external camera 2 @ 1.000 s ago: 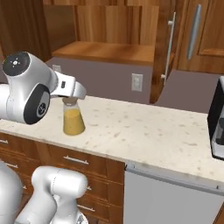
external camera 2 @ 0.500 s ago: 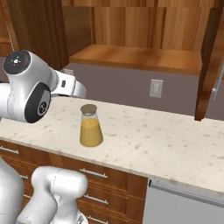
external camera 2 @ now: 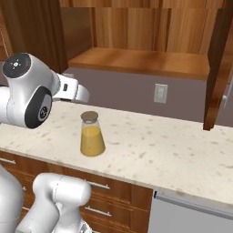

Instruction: There is a tray on the dining counter. Grab the cup, mug, and pitcher and place them on the tray. The pitcher may be placed next to the tray if it cannot fit the tray.

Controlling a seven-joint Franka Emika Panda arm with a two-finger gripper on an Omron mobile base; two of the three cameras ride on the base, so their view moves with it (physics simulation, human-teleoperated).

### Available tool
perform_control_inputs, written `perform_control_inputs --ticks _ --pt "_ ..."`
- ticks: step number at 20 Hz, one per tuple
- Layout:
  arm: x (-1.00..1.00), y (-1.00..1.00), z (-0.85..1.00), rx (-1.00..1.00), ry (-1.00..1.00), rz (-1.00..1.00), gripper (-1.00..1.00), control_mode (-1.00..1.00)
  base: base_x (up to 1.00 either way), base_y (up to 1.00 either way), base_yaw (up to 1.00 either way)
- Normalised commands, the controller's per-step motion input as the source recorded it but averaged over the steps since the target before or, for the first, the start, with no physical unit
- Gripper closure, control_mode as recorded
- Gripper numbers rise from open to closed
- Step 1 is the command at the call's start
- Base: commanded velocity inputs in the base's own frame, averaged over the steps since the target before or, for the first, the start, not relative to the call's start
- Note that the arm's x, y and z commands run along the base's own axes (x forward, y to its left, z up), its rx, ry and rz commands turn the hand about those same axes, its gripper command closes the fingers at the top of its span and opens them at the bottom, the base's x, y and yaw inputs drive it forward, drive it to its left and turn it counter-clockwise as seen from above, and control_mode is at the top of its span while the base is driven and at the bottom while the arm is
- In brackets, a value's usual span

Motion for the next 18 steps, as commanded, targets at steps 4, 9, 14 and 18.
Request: perform_control_inputs --ticks 4,9,14,18 --pt "0.00 0.00 0.00 0.00 0.00 0.00 -1.00 1.00 0.15 0.00 -0.09" --pt "0.00 0.00 0.00 0.00 0.00 0.00 -1.00 1.00 0.10 0.00 -0.08" --pt "0.02 0.00 -0.05 0.00 0.01 0.00 -1.00 -1.00 0.18 0.00 -0.02" --pt "0.05 0.00 -0.45 0.00 0.17 0.00 -1.00 -1.00 0.00 0.00 0.00"
